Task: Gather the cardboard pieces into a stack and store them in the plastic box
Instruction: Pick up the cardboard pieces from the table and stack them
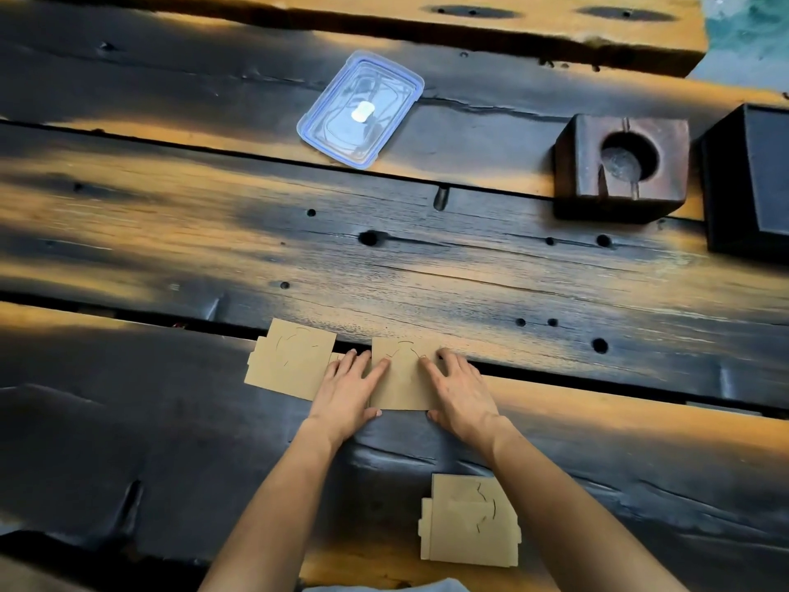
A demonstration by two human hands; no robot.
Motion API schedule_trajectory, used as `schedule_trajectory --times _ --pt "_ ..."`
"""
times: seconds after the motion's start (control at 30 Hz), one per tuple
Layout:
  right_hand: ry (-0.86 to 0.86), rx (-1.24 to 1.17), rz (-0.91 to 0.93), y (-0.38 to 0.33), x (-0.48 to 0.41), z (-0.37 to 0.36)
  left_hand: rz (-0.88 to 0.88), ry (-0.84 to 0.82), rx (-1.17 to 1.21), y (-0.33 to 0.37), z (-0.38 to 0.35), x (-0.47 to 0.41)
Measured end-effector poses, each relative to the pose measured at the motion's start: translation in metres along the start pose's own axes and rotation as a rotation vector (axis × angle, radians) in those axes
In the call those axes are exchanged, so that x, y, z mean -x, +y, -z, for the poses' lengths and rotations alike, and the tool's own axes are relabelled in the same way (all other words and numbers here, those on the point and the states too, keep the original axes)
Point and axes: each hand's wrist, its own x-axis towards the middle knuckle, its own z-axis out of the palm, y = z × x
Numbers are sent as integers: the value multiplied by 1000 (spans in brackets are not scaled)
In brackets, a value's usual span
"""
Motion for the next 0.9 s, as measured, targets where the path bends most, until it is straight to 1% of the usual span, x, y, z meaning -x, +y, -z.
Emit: schedule_trajectory --times 0.2,0.3,0.5,0.67,0.9 --pt "6 -6 -25 -2 0 1 -17 11 -24 -1 -1 0" --pt "13 -16 -25 -3 0 3 -26 18 5 -1 -2 2" --pt "-9 -52 -16 3 2 6 -81 35 73 0 3 11" --pt "-21 -65 0 9 11 6 -140 62 71 5 9 20" --pt "-9 -100 -55 19 36 6 -165 99 70 21 13 33"
